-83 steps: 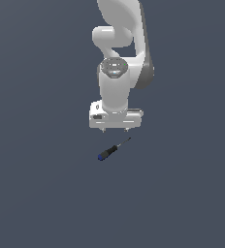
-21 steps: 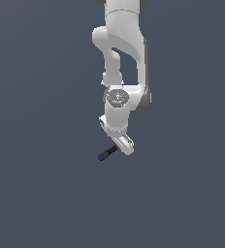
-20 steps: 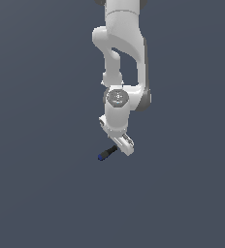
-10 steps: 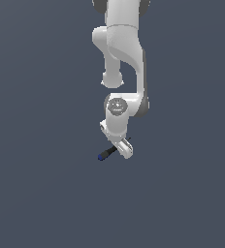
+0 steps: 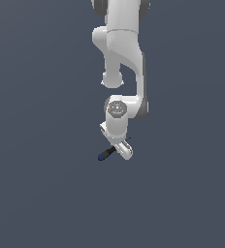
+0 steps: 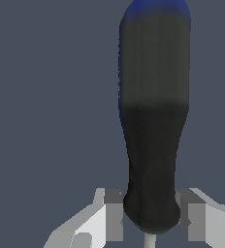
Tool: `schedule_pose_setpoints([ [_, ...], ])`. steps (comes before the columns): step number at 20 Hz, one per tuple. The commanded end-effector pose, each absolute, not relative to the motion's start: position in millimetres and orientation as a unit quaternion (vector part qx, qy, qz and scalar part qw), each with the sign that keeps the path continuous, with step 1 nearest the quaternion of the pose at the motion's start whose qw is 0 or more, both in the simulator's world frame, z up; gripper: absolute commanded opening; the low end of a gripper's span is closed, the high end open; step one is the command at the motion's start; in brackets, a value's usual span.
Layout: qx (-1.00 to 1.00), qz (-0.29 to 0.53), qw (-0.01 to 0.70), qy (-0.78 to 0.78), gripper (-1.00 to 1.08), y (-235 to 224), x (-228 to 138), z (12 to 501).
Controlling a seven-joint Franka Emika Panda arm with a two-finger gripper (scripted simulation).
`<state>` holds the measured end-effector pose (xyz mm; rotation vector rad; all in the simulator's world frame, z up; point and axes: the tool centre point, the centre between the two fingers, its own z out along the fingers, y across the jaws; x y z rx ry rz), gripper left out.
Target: Pick up the object and move it to a goal position.
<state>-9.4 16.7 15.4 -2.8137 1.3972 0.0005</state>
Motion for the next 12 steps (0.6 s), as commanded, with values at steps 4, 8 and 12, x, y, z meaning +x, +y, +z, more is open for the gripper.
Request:
schedule_pose_setpoints([
  [4, -0.896, 0.0, 0.0, 0.445, -1.0, 17, -9, 15],
  [8, -0.896, -0.003, 0.002, 0.444, -1.0, 19, -7, 18],
  [12, -0.898, -0.024, 0.016, 0.439, -1.0, 34, 9, 37],
])
